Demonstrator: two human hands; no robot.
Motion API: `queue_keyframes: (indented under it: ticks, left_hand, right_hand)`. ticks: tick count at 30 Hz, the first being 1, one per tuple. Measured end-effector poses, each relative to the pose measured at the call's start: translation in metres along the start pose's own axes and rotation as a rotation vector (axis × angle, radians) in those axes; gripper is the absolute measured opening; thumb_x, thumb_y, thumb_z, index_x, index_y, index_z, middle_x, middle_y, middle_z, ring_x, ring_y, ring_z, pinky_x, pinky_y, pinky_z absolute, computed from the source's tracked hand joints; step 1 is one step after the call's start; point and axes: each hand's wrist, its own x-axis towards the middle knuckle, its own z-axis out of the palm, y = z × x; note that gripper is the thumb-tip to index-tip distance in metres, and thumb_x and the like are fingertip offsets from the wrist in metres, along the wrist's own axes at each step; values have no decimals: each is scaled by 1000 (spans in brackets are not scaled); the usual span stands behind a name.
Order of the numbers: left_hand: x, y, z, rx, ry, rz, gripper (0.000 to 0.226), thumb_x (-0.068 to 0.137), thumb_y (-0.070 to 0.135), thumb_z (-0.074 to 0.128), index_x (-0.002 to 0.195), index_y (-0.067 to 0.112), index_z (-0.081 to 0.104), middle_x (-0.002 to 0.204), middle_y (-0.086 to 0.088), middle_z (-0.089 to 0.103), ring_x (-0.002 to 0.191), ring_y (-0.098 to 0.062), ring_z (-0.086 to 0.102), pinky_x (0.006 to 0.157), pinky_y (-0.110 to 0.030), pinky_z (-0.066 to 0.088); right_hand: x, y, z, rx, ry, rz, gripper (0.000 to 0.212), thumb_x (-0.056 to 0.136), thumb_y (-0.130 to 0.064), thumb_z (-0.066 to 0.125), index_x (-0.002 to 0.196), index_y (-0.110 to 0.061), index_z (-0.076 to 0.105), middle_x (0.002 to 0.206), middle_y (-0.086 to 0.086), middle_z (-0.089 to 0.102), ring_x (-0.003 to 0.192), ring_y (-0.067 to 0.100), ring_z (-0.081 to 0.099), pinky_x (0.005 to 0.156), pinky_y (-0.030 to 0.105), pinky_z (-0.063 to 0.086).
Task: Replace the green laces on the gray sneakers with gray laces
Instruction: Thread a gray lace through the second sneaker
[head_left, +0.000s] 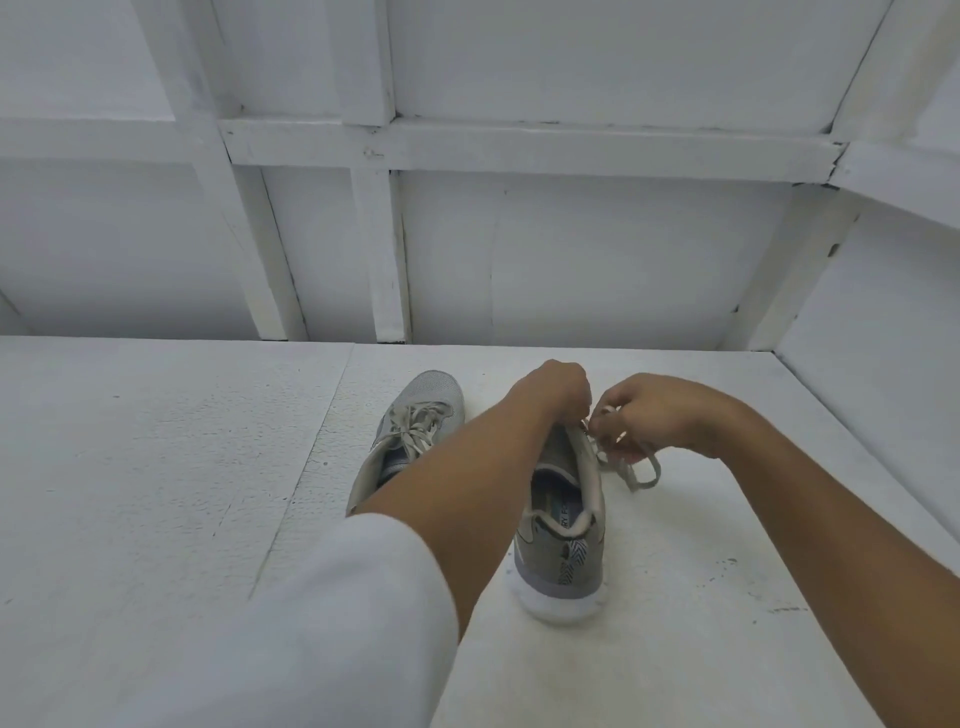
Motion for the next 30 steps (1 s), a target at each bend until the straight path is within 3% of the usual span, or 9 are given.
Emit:
queue_keyframes:
  ticks: [4,8,12,14,18,21,24,27,30]
  left_hand:
    - [4,-3,7,-9,45,27,37,81,12,70,117,22,67,115,1,64,106,-23,60,87,-36,54]
    - [5,-6,5,-20,34,47,46,89,19,60,134,19,50,133,-3,53,119,-26,52,97,-40,46]
    - [5,-17,-7,-104,-29,77,25,91,19,51,104,7,69,112,-6,68,105,-27,61,90,-39,50]
    - [2,-22,-12,-193,-22,84,20,90,19,51,92,10,68,106,-5,68,100,-26,61,88,-36,50]
    - [-11,-18,-34,-429,19,156,23,93,18,49,98,5,68,106,-7,66,97,-22,56,86,-31,45]
    - [-27,-4,-61,-655,44,237,15,86,21,53,84,9,61,84,-3,57,85,-18,49,70,-28,39]
    - [-44,8,-87,-720,74,304,25,71,30,49,84,12,60,89,-4,55,85,-15,48,72,-30,37]
    - [-58,13,-106,-755,67,380,13,79,25,52,78,17,61,88,1,58,86,-12,51,77,-31,38]
    - [-67,11,-114,-762,25,423,15,91,17,50,82,16,61,85,4,60,86,-11,54,78,-32,37]
  right_hand:
    - [-11,3,-3,9,-70,69,18,93,-12,60,111,-13,65,100,10,70,78,25,73,77,37,60]
    - [-13,9,-18,2,46,100,28,95,-14,57,123,-13,59,105,8,67,85,22,70,73,36,60]
    - [-6,16,-26,78,160,99,34,93,-14,60,126,-9,55,97,9,68,81,21,70,71,35,59]
    - [-2,16,-24,91,175,97,43,92,-17,63,132,-11,49,95,9,69,78,21,69,66,31,56]
    - [9,15,-18,78,212,58,55,90,-22,66,138,-18,42,90,5,68,71,17,63,59,27,48]
    - [15,14,-19,125,223,22,44,88,-31,68,130,-27,51,83,3,65,66,17,53,60,27,42]
    - [18,11,-23,162,237,-23,23,90,-40,64,109,-27,66,78,2,61,63,16,47,59,27,39]
    - [22,7,-29,233,290,-48,23,95,-36,56,97,-18,70,73,0,61,58,15,49,55,26,39]
    - [26,4,-38,340,304,-41,22,97,-27,54,92,-11,68,78,3,65,58,15,56,54,24,40]
